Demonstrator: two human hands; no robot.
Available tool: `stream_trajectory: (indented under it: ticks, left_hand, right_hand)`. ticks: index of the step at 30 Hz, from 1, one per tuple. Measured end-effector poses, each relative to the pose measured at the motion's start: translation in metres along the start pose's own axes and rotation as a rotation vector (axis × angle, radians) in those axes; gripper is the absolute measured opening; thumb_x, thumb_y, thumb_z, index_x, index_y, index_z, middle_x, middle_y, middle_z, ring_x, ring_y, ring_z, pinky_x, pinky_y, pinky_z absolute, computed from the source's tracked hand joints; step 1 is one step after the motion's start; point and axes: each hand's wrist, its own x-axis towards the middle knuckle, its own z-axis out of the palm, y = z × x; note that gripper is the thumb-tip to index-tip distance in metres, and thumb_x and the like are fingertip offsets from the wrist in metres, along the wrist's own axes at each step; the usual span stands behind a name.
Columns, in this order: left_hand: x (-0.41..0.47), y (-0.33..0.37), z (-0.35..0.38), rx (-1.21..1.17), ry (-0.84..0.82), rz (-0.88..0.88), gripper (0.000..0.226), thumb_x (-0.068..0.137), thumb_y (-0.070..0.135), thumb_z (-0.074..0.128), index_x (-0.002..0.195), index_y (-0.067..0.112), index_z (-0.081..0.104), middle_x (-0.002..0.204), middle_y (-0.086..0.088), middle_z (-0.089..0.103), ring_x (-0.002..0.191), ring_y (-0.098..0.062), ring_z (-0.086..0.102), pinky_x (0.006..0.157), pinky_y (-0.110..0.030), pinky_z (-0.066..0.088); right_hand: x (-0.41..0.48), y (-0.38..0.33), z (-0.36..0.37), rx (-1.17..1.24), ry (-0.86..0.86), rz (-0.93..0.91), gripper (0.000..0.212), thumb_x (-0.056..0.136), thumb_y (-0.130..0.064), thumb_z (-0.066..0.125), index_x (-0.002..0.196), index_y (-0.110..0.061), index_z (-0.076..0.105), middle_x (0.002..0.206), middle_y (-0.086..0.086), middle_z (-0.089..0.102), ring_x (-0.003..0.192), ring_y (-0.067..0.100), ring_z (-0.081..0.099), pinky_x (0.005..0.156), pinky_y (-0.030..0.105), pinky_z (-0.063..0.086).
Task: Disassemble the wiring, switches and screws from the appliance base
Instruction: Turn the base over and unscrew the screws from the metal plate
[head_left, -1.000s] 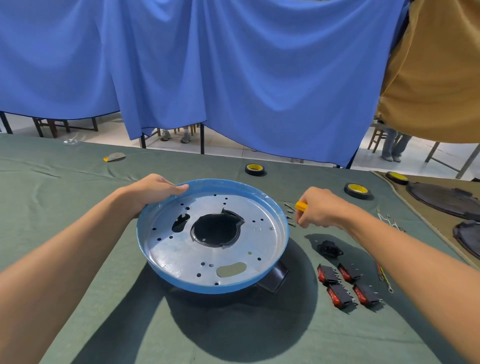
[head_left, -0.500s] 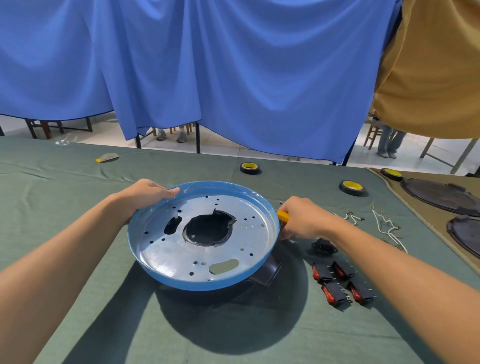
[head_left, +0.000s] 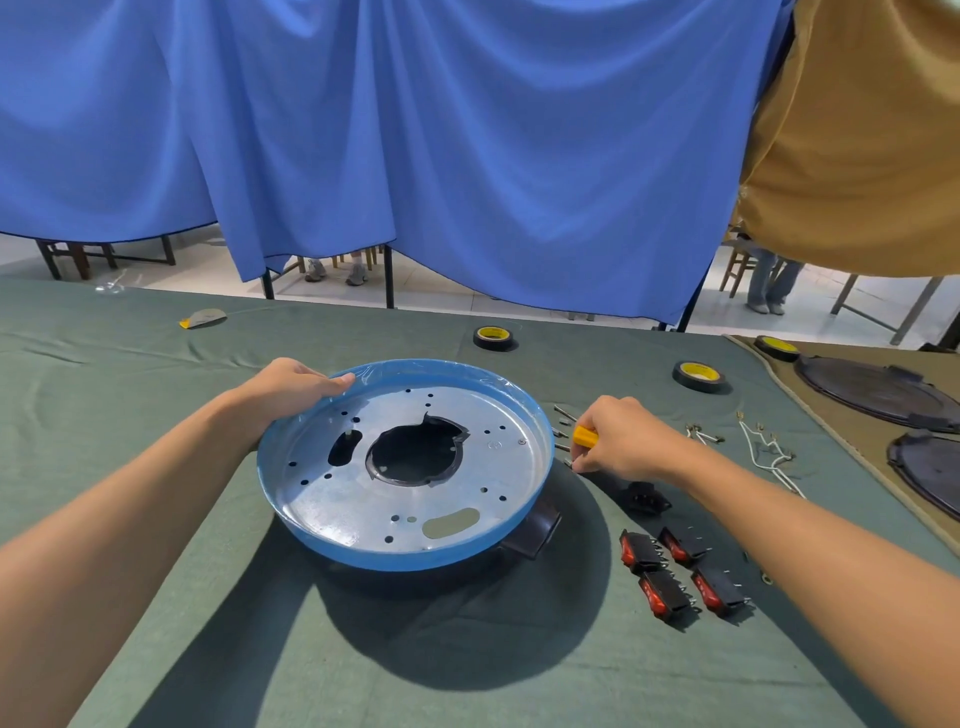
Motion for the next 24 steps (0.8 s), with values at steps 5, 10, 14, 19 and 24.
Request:
stream_trajectory:
  ticks: [5,10,14,19,24]
  left_hand:
    - [0.002,-0.001,0.001,-0.011,0.021,-0.007,0.039,0.084,0.046,0.070,0.082,0.008,0.076,0.070,-0.006,0.074,0.062,-0.024,0.068,0.051,-0.028,0.047]
    - [0.003,-0.002,0.003,-0.031,0.051,-0.012,0.038,0.085,0.043,0.070,0.082,0.006,0.074,0.071,-0.009,0.073,0.062,-0.025,0.066,0.051,-0.028,0.047]
    - [0.003,-0.001,0.003,-0.044,0.068,-0.024,0.039,0.085,0.043,0.071,0.081,0.005,0.073,0.074,-0.011,0.072,0.062,-0.026,0.065,0.051,-0.028,0.046]
    - [0.000,0.000,0.004,-0.054,0.085,-0.037,0.039,0.084,0.043,0.071,0.081,0.004,0.072,0.073,-0.010,0.071,0.059,-0.024,0.064,0.049,-0.027,0.044]
    - [-0.004,-0.001,0.004,-0.089,0.103,-0.085,0.043,0.083,0.045,0.072,0.088,0.003,0.068,0.082,-0.014,0.071,0.064,-0.028,0.064,0.051,-0.029,0.045]
  right_hand:
    - [0.005,-0.009,0.004,0.021,0.038,0.052,0.006,0.082,-0.010,0.070,0.076,-0.008,0.071,0.080,0.008,0.069,0.075,0.023,0.066,0.067,0.040,0.056]
    - [0.007,-0.014,-0.004,0.066,0.057,0.052,0.041,0.082,-0.024,0.071,0.054,-0.012,0.044,0.057,0.008,0.049,0.055,0.021,0.043,0.053,0.036,0.037]
    - [0.003,-0.014,0.001,-0.039,0.033,0.048,0.028,0.080,-0.024,0.075,0.069,-0.001,0.062,0.068,0.013,0.065,0.061,0.023,0.053,0.056,0.039,0.047]
    - [0.007,-0.015,0.008,-0.046,0.088,0.044,0.018,0.085,-0.025,0.074,0.075,-0.012,0.065,0.080,0.010,0.063,0.074,0.026,0.062,0.069,0.042,0.055]
    - [0.007,-0.014,0.002,0.008,0.123,0.062,0.016,0.086,-0.022,0.072,0.074,-0.011,0.069,0.082,0.011,0.068,0.076,0.022,0.063,0.073,0.042,0.056]
